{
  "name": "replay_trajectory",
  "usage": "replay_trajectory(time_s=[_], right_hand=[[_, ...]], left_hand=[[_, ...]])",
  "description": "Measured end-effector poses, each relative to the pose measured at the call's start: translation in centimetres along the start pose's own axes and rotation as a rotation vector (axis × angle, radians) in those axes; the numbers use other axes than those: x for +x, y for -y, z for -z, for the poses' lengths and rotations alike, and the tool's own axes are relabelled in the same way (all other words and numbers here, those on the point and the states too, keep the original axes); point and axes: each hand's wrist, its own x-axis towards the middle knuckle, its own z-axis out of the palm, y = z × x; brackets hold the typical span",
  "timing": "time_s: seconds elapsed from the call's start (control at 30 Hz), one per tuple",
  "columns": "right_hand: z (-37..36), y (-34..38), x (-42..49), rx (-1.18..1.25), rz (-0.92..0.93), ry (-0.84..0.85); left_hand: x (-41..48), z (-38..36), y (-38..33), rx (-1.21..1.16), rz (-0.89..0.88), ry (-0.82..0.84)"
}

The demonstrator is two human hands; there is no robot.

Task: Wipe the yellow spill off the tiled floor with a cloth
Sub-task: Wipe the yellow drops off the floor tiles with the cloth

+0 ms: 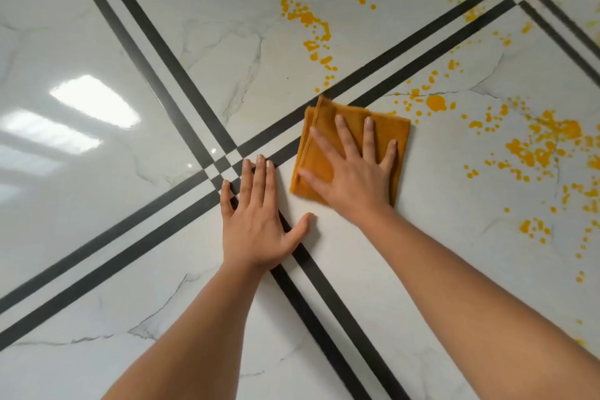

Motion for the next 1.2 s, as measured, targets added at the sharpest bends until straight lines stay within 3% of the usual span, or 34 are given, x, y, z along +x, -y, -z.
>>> replay_trajectory(time_s=[0.07,0.23,0.37,0.5,0.63,0.77,0.9,1.03,1.13,1.2], right_hand=[[0.4,0.7,1.4,0.044,-0.112,0.012],[-0.3,-0.8,-3.6,-0.08,0.079,0.068],[0.2,1.1,-1.6,0.012,-0.124,0.061],[-0.6,0.3,-4.1,-0.052,0.047,0.049],[-0.1,0.1,-2.8,-0.002,-0.032,0.062],[-0.5,-2.9,-4.9,-0.046,0.053,0.027],[-0.4,-4.6,-5.3,0.044,-0.188,0.032],[-0.9,-7.8,-7.3,-0.025,0.074,-0.02],[-0.3,-9.6,-7.0,0.066,-0.191,-0.033],[-0.7,-9.5,-9.0,0.07,-0.224,-0.065]], left_hand=[[0.1,0.0,0.1,0.009,-0.011,-0.004],[-0.5,0.1,0.8,0.033,-0.144,0.038],[-0.5,0.0,0.8,0.029,-0.154,0.034],[-0.5,-0.2,0.9,0.032,-0.185,0.035],[-0.8,-0.4,0.4,0.033,-0.195,0.045],[-1.3,-0.5,-0.8,0.015,-0.247,0.06],[-1.9,-1.1,-3.2,0.009,-0.247,0.078],[-1.6,-1.1,-5.1,0.03,-0.282,0.098],[-1.7,-1.3,-6.4,0.012,-0.314,0.129],[-1.9,-1.6,-7.6,0.001,-0.34,0.132]])
